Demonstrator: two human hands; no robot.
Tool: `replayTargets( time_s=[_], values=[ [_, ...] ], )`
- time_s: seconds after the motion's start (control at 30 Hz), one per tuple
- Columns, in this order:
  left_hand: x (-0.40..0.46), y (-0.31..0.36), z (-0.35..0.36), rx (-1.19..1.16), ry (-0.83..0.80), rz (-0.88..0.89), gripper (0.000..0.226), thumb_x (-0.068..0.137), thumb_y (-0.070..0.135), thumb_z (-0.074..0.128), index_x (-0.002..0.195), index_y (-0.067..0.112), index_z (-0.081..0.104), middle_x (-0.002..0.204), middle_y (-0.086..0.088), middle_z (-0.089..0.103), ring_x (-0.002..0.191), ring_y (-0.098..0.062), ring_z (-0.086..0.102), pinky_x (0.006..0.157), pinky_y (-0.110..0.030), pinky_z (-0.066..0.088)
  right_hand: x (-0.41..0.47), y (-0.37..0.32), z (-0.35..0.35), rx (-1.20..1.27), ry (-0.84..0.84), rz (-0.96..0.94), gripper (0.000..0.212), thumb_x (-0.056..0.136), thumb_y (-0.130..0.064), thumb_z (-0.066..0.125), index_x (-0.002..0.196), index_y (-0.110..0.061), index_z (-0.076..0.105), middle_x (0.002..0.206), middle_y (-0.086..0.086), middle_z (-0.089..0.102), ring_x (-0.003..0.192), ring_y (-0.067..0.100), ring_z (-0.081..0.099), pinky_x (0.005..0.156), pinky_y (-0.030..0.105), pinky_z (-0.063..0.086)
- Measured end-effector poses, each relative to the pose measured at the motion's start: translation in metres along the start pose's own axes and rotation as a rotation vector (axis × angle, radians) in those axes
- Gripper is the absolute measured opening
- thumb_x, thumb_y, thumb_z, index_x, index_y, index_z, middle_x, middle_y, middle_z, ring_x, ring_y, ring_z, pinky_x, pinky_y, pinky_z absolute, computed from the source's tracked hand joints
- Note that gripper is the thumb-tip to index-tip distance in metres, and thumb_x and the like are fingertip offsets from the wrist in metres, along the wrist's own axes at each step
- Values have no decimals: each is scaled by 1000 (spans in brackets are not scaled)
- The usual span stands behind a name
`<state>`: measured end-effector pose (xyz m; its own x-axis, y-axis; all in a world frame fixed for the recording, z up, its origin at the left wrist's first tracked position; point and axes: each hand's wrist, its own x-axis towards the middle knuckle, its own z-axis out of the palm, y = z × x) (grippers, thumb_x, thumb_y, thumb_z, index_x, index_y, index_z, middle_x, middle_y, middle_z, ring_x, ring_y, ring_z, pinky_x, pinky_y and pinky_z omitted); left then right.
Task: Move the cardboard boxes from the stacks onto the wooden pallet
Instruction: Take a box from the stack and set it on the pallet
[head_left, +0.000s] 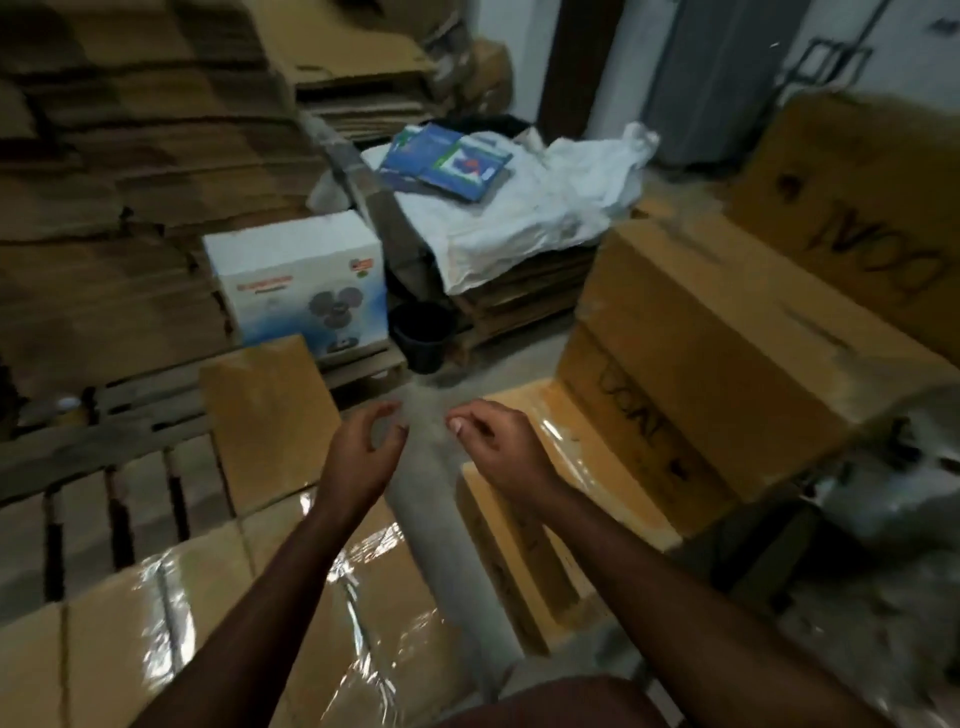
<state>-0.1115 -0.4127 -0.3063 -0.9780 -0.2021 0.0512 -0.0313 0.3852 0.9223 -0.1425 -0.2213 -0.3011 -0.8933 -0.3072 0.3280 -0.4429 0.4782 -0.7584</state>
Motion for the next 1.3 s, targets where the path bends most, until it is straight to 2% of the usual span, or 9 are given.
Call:
replayTargets(
  time_s=[0.13,0.27,0.37,0.67,0.8,0.9,1.0,1.1,1.3],
  values=[
    [15,50,48,-23,-130,107,31,93,30,63,123,19,64,123,1,67,117,-13,61,102,-43,51,-13,21,-77,-37,140,92,20,96,-20,54,102,-12,72,96,-2,71,89,8,65,75,33,54],
    [25,101,114,-14,-222,202,26,97,13,62,122,13,66,123,-4,65,116,-19,60,97,-36,49,-30,51,-149,-38,290,207,19,97,-25,55,103,-19,72,97,-8,71,91,5,65,81,35,55],
    [30,140,178,-11,-300,283,22,96,13,62,117,19,67,119,-2,67,113,-18,62,98,-38,51,-47,77,-207,-71,401,242,21,94,-34,55,101,-24,72,97,-9,71,91,8,65,78,35,55],
    [7,242,387,90,-512,433,29,100,24,58,129,21,61,124,7,51,99,-9,56,75,-20,41,-108,179,-401,-208,650,288,17,95,-9,60,106,-11,72,99,1,70,90,7,63,74,18,52],
    [1,259,451,147,-502,473,30,99,23,59,128,15,62,128,2,54,118,-10,51,89,-15,38,-118,222,-447,-266,558,385,16,93,-5,62,106,-6,71,103,9,67,92,15,61,75,17,49],
    [-9,262,485,275,-506,482,40,96,29,62,133,14,60,135,-8,53,128,-21,48,107,-34,41,-120,249,-457,-323,422,400,18,90,-6,65,107,-8,72,109,11,62,97,19,60,71,7,40],
    [-13,254,504,473,-559,528,63,93,36,65,149,20,43,158,-18,28,150,-32,16,122,-45,19,-122,263,-451,-406,370,322,23,87,-16,60,106,-11,73,107,12,59,103,26,54,79,23,43],
    [-8,237,517,736,-586,608,84,90,49,65,158,28,22,167,-17,1,152,-39,-5,122,-55,14,-126,270,-442,-455,379,251,36,84,-29,50,105,-12,73,105,10,60,103,27,51,84,32,41],
    [1,232,510,748,-552,656,80,90,39,62,159,26,21,166,-15,11,152,-40,-2,122,-51,12,-115,269,-439,-431,417,191,33,84,-26,48,99,-13,73,98,6,62,95,25,54,81,32,42]
  ],
)
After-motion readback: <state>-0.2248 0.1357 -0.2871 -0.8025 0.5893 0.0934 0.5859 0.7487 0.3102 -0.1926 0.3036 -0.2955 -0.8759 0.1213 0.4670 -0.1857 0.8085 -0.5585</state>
